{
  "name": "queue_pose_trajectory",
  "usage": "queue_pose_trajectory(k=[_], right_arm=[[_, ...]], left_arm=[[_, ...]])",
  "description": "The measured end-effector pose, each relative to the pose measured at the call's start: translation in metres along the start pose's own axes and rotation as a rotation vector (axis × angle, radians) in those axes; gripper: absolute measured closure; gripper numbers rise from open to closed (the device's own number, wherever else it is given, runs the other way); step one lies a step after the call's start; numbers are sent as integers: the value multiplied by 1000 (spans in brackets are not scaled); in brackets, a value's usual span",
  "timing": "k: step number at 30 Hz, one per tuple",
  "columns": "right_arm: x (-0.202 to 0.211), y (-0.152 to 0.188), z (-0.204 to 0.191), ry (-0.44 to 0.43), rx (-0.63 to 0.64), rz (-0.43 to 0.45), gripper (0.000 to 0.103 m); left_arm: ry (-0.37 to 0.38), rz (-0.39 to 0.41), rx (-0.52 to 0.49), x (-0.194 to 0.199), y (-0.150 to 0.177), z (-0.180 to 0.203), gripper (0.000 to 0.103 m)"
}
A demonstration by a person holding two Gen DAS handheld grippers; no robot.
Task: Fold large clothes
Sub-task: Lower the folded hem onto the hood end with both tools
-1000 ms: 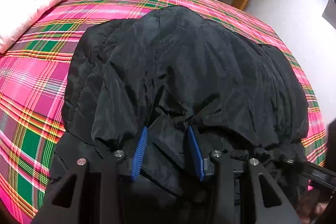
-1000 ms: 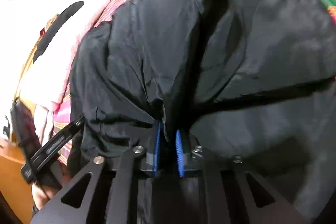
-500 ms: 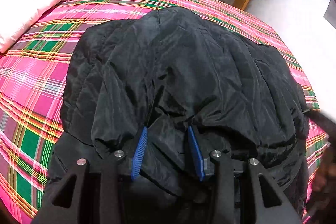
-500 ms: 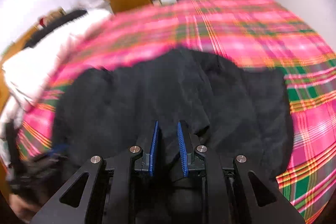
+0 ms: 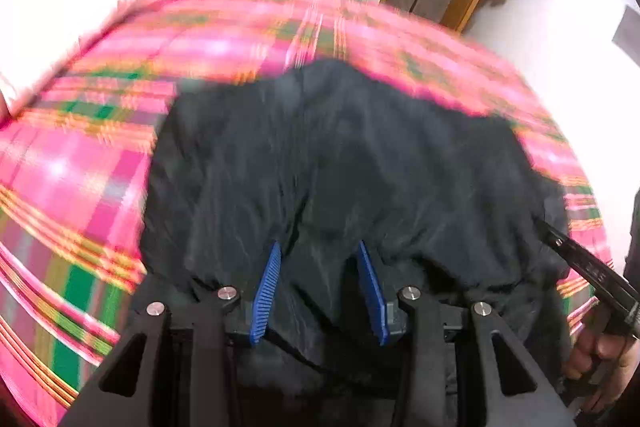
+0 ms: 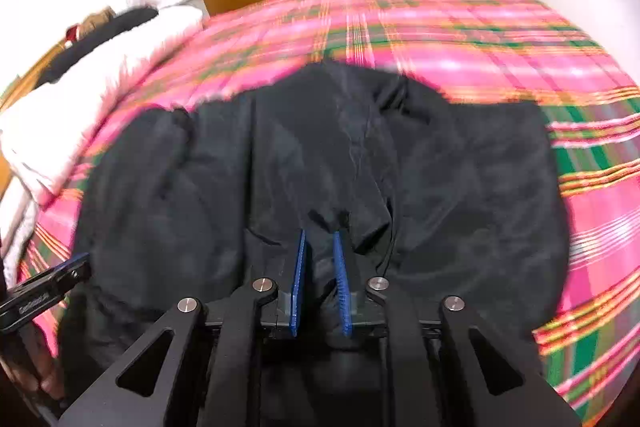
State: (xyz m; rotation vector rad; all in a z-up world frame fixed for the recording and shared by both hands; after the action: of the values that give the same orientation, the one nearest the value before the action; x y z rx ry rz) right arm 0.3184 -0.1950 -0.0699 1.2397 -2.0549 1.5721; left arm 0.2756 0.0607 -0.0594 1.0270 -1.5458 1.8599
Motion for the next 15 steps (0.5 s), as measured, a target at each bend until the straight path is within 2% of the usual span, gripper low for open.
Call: queue_pose_trajectory(k=[2,5,6,7,9,13,15], right_arm=[[14,-7,-14,-40,22,48,88],[4,-5,-32,-94,56,27,88],[-6,-1,-36,-96,71,-1,88],[-17,4,-36,-88,78,-35,88],[-39,17,-30,-73,69,-94,88],[-55,28,-8,-99,-3,-95,89],[-58,30,-10,-83,15,-98,90]], left_arm=[[2,86,15,12,-18,-4,60],[-16,141,19,7,-35,-9,60],[-38,123,20,-4,-35,-12,60],[-73,68,26,-19,-32,-17,60],[-91,-10,33,-41,-23,-21,58],[-99,-20,-10,-58,-13,-19,54],[-90,-18,-1,-62,-11,-18,52]])
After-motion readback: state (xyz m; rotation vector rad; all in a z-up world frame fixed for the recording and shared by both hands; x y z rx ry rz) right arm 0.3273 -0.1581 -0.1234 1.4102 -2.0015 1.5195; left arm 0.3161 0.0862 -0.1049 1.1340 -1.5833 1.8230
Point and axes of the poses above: each gripper's, at about its wrist camera, not at the fingertips, and x roughly against the way its jaws point, z to its right, y to its underside, the point moved 1 cm from there along -x, roughly the way its jaws point, and after that the axes turned 14 degrees about -y, right-handed, at the moved point
